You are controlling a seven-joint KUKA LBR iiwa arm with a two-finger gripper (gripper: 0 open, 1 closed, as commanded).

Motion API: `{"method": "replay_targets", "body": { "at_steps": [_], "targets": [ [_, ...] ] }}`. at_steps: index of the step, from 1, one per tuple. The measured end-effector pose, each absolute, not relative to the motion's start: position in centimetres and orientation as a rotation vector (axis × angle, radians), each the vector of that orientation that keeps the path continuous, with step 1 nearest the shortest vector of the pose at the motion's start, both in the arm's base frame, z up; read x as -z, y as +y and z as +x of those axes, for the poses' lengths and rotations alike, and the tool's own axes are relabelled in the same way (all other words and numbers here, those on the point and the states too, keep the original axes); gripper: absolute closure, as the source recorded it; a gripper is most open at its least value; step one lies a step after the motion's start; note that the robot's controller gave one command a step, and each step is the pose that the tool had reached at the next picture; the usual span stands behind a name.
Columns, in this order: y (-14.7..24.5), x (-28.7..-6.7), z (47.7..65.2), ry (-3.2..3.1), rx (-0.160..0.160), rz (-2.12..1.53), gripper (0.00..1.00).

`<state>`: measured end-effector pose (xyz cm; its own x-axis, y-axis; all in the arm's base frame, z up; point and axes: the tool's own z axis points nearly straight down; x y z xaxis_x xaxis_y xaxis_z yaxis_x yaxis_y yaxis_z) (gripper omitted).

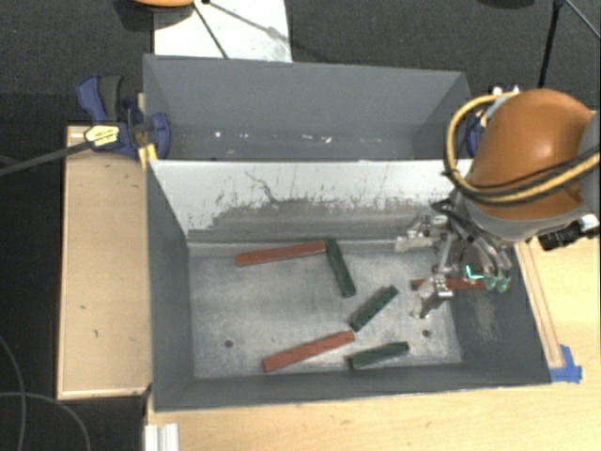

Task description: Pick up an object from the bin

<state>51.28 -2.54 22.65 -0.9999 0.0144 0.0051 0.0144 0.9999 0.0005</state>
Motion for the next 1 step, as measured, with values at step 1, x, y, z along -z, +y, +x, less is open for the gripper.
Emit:
{"method": "replay_targets", "body": {
  "at_steps": [1],
  "targets": [
    [-2.54,-23.01,51.44,-3.144,0.000,-0.022,0.00]
  ]
}}
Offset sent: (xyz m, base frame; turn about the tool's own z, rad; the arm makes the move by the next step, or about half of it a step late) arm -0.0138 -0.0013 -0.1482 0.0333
